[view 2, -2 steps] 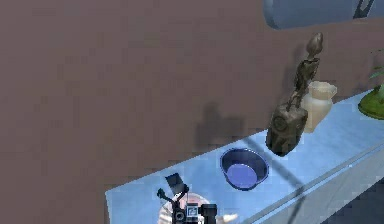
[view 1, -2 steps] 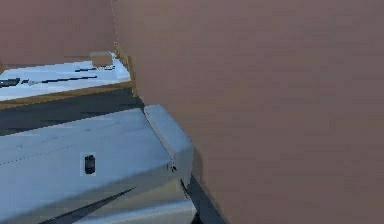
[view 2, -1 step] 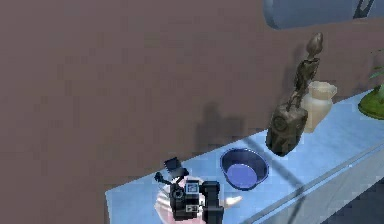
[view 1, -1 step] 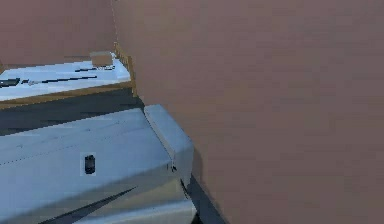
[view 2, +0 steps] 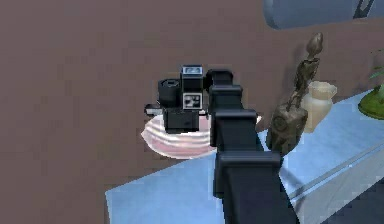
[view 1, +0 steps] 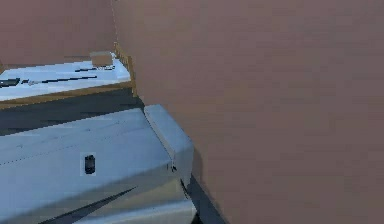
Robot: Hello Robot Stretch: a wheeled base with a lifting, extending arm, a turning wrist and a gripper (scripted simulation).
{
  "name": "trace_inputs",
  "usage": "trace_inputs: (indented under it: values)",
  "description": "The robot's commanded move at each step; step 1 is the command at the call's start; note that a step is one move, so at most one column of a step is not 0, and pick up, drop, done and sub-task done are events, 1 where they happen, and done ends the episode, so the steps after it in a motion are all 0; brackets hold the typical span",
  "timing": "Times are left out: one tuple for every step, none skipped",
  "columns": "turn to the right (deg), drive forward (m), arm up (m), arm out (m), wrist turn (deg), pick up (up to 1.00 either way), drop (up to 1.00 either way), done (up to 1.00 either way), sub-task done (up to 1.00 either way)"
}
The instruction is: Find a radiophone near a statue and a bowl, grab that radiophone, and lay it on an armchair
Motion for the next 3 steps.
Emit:
trace_inputs:
  values:
    - [0.0,0.0,0.0,0.0,-45.0,0.0,0.0,0.0,0.0]
    - [0.0,0.0,0.0,0.0,-45.0,0.0,0.0,0.0,0.0]
    - [0.0,0.0,0.0,0.0,-27.0,0.0,0.0,0.0,0.0]
